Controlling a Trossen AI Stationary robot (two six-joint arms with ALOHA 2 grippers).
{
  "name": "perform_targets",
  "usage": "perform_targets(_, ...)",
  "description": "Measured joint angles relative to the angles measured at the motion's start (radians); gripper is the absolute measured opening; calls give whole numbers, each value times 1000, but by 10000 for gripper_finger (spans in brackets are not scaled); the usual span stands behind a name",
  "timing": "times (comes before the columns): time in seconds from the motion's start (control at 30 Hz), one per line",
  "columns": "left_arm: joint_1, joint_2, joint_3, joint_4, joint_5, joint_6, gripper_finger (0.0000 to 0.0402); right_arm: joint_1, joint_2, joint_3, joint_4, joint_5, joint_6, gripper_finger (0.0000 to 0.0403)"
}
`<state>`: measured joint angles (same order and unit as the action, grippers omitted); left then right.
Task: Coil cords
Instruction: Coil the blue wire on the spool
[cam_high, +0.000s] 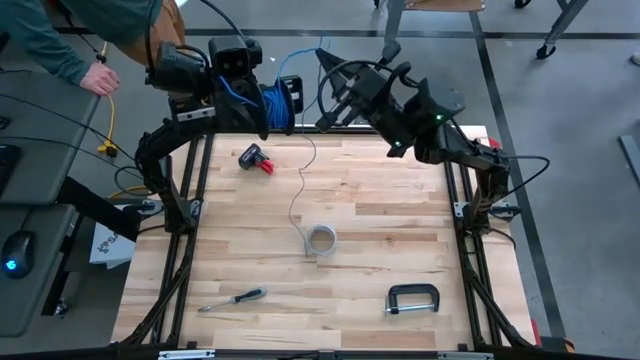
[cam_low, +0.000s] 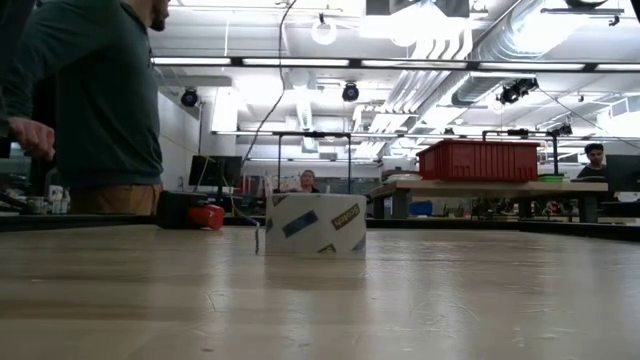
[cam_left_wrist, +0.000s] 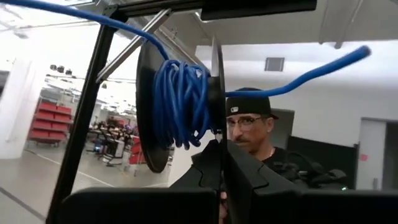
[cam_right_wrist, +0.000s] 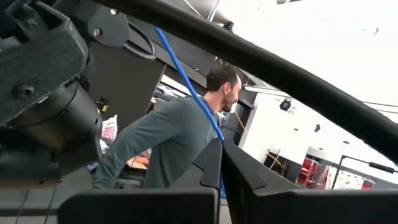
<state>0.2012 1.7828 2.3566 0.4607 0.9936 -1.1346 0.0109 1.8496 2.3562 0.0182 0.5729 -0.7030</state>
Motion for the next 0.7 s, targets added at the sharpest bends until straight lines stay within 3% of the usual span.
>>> perform_targets(0.4,44,3,0,-49,-43,85,0,59,-2,0,-36,-27,82,0)
perform_targets(0.7,34,-2,2,-284,-56,113,0,80,-2,0,-25,-35,86,0)
